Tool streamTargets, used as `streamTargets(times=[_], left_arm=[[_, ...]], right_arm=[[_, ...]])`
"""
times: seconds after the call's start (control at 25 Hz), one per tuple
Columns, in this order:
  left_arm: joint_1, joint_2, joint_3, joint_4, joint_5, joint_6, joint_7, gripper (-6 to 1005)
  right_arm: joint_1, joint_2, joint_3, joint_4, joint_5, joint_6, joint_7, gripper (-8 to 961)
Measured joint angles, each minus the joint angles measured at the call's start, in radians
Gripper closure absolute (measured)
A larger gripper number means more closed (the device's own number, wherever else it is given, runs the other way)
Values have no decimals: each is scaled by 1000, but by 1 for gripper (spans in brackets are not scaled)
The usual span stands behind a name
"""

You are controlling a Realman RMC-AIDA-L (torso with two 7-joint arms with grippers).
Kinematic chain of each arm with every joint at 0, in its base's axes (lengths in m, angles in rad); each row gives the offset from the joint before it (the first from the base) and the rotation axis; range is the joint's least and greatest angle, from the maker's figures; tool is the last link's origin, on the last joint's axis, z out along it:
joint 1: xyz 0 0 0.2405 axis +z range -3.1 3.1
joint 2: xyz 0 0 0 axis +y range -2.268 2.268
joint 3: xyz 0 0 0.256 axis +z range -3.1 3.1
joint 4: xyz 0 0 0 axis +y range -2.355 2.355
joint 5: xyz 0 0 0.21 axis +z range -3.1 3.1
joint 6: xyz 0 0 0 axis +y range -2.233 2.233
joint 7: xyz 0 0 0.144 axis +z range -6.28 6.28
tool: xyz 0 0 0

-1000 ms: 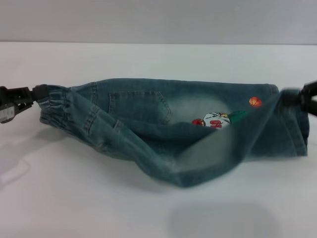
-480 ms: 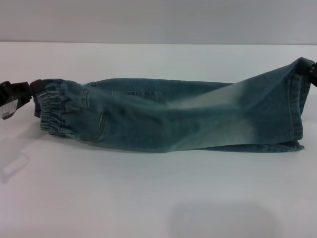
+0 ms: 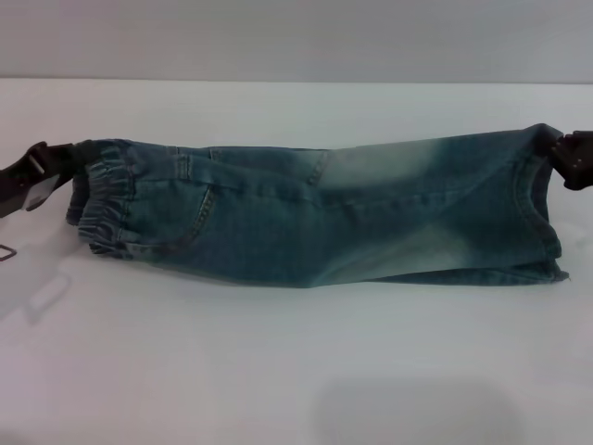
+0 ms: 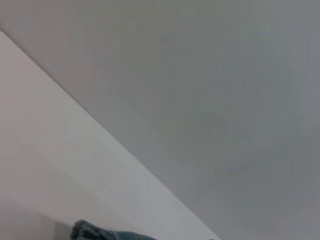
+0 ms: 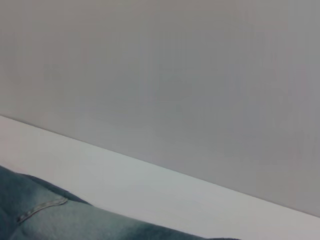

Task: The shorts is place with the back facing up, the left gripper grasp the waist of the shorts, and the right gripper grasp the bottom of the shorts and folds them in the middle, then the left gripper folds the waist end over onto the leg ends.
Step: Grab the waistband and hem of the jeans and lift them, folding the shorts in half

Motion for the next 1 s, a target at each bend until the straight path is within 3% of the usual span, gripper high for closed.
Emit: streamTargets(times=[0.32,0.72,1.0], left_arm=[[-17,-22,0,-2,0,-81,38,874],[-36,-25,7,-2,5,-130,79,870],[-39,-27,41,-2,7,-159,147,868]], right_arm=[[10,10,-6,19,59,90,-13,926],[31,36,-20,52,50,204,-42,902],[45,70,-77,53,49,353,-42,885]])
